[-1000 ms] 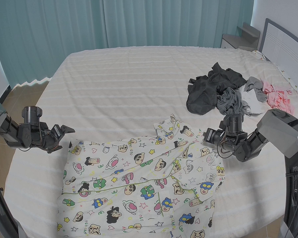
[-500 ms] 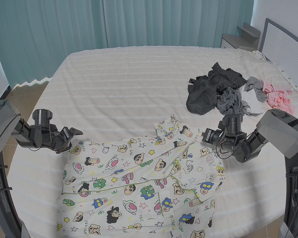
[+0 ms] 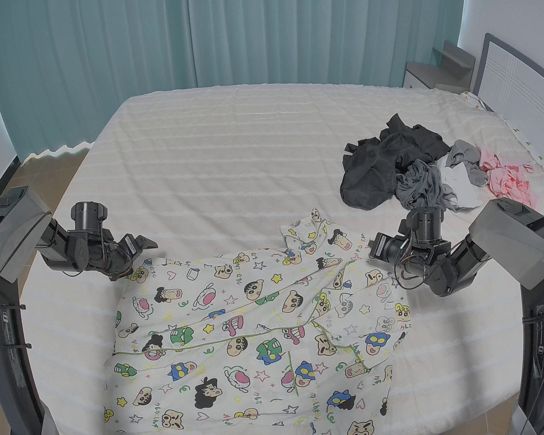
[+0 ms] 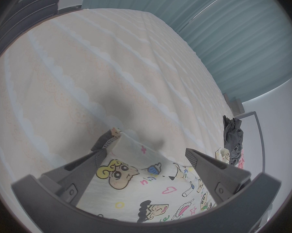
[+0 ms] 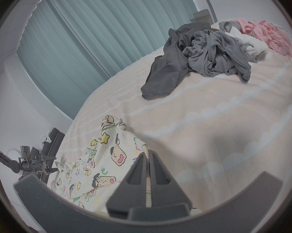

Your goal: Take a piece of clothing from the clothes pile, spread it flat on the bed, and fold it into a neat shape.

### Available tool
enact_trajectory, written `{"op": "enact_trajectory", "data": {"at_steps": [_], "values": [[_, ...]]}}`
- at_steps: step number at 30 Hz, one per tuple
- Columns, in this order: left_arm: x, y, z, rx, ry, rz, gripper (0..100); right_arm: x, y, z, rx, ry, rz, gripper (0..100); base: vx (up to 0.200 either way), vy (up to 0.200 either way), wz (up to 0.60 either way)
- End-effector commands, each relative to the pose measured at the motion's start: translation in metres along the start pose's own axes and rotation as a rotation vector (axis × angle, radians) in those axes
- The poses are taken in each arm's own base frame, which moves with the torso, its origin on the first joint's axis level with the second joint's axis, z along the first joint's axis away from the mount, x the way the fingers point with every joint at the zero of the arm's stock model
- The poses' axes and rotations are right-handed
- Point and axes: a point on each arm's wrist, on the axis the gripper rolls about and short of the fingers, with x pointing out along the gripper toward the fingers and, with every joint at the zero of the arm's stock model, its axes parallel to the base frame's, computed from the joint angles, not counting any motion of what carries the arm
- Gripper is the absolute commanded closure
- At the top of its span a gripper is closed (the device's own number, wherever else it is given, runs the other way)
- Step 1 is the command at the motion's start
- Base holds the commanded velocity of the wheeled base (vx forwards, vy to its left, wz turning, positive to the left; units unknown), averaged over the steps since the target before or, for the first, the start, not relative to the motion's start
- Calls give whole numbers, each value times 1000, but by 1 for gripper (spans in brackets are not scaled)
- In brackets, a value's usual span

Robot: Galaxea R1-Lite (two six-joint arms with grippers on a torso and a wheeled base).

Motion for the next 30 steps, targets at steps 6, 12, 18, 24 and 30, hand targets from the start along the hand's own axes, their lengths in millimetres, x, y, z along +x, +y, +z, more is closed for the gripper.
{"op": "enact_trajectory", "data": {"at_steps": [6, 12, 18, 24, 30], "values": [[10, 2, -1, 3, -8, 22, 100, 1, 1, -2, 16, 5, 3, 100, 0, 0, 0], [8, 1, 0, 5, -26, 37, 100, 1, 2, -2, 13, 1, 1, 100, 0, 0, 0], [7, 0, 2, 6, -40, 40, 100, 1, 2, -1, 13, -2, 2, 100, 0, 0, 0], [8, -11, 22, 22, -153, 75, 100, 1, 2, -1, 8, -42, 12, 100, 0, 0, 0], [6, -24, 37, -21, -202, 47, 100, 1, 2, 0, 8, -49, 11, 100, 0, 0, 0]]}}
